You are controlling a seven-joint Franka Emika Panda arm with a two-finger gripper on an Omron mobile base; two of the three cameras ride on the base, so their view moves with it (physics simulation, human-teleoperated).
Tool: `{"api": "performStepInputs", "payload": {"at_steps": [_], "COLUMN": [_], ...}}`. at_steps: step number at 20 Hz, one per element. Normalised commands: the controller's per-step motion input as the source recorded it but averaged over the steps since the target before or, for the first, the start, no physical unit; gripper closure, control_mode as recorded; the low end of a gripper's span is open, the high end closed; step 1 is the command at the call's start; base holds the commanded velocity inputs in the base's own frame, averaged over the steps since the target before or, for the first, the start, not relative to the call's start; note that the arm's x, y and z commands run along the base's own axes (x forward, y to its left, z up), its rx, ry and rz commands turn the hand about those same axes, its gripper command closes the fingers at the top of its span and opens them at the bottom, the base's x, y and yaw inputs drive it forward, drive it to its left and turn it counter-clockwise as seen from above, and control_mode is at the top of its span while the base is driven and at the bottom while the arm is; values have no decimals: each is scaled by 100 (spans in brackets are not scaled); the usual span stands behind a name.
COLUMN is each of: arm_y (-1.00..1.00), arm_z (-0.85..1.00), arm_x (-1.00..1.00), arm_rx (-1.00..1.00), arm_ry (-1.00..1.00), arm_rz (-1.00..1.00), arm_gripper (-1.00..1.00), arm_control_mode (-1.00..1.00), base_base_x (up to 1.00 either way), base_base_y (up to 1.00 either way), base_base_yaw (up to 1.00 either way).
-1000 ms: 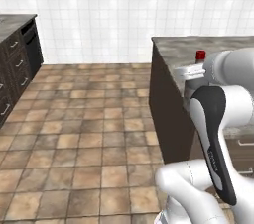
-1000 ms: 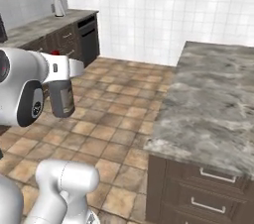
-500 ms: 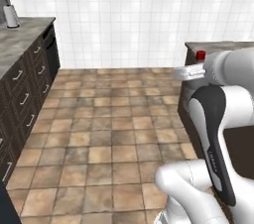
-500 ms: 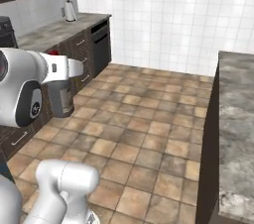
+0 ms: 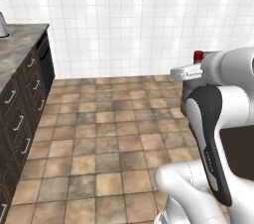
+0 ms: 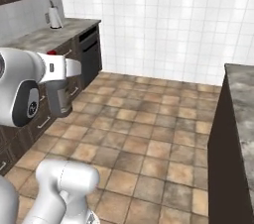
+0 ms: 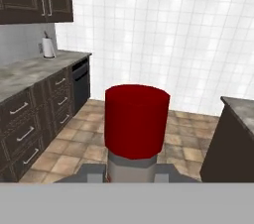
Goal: Get the candle and the liquor from the cabinet and move them to the dining counter.
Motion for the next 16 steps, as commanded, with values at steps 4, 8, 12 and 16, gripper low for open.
{"api": "performStepInputs", "payload": {"at_steps": [4, 8, 12, 16], "arm_y": [0, 0, 0, 0], "arm_z": [0, 0, 0, 0], "arm_x": [0, 0, 0, 0], "arm_rx": [0, 0, 0, 0], "arm_ry": [0, 0, 0, 0], "arm_rz": [0, 0, 0, 0], "arm_gripper": [100, 100, 100, 100], "arm_control_mode": [100, 100, 100, 100], "base_base_x": [100, 100, 100, 100], "base_base_y": [-24, -19, 8, 19], "base_base_yaw": [-4, -3, -8, -12]}}
